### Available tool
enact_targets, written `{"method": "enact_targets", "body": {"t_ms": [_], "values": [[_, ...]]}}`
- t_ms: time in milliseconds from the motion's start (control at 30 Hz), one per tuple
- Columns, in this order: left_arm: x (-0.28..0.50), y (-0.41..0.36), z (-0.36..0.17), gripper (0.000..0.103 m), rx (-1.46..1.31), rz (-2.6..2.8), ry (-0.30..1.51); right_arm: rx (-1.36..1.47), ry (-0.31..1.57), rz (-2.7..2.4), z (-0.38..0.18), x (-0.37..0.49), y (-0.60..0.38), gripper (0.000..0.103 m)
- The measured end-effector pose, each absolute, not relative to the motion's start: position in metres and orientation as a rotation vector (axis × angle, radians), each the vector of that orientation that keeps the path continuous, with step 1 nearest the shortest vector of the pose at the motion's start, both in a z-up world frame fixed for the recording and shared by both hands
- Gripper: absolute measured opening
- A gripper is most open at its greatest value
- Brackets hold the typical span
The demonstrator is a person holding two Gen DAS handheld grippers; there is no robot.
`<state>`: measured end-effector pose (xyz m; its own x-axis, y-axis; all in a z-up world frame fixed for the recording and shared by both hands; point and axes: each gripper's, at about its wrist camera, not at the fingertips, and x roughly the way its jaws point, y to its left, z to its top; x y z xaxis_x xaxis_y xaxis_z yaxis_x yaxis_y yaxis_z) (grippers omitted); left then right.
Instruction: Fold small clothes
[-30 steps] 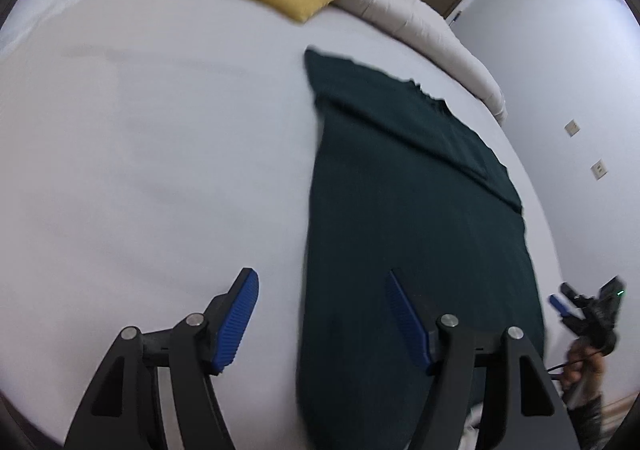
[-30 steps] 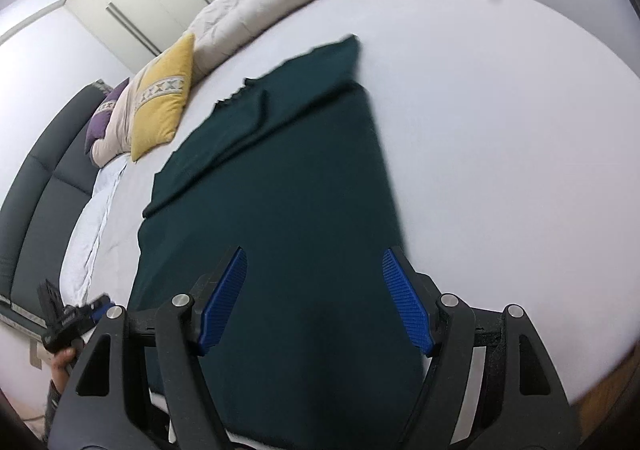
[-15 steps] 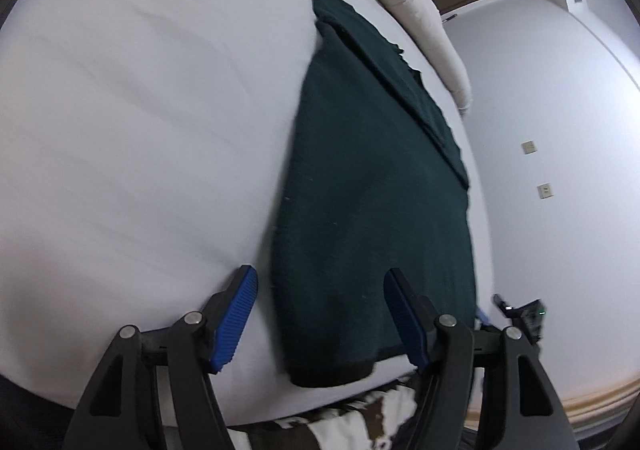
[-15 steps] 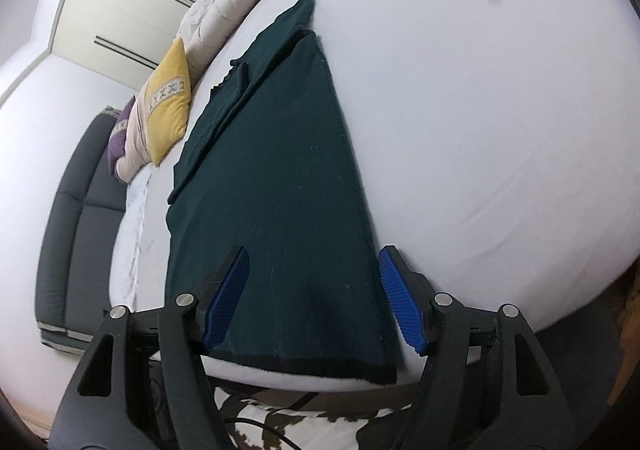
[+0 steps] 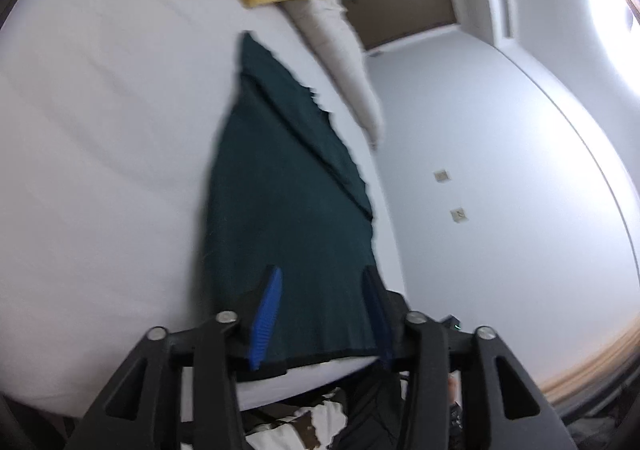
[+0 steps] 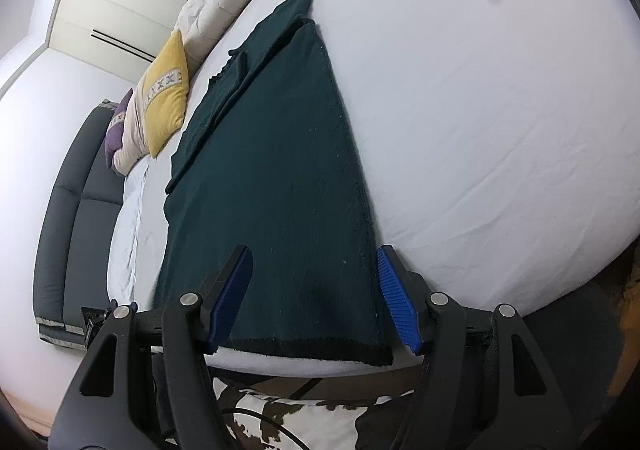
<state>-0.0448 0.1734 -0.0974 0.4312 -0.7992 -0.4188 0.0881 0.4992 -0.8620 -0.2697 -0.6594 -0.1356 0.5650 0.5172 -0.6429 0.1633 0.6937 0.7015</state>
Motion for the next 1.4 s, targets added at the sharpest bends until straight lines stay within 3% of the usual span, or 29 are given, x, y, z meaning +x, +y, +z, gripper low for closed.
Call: {"method": "enact_targets", "body": {"t_ms": [200,433,567,667,800,900,1400], "values": [[-0.044,0.173,-0.124,0.059,-0.72,-0.428,1.118,0.705,1.008,0.207,-0.127,-0.271,-0.653,0.062],[-0.047,0.142,-0.122,0.055,-0.581,-0.47,1.181,0.684,1.036,0.118,-0.128,-0.281,-0.666,0.053],[-0.048,0.136,-0.127,0.022,-0.573,-0.47,1.222,0.684,1.077,0.11,-0.136,-0.282,-0.669,0.049],[-0.049,0.138,-0.13,0.012,-0.571,-0.474,1.233,0.678,1.094,0.13,-0.139,-0.282,-0.667,0.049],[-0.054,0.141,-0.126,0.01,-0.548,-0.482,1.223,0.657,1.125,0.144,-0.144,-0.282,-0.659,0.039],[-0.057,0.145,-0.121,0.01,-0.552,-0.48,1.205,0.655,1.139,0.155,-0.146,-0.281,-0.657,0.009],[-0.033,0.159,-0.053,0.009,-0.813,-0.567,0.978,0.888,0.886,0.312,-0.089,-0.26,-0.674,0.006]]}}
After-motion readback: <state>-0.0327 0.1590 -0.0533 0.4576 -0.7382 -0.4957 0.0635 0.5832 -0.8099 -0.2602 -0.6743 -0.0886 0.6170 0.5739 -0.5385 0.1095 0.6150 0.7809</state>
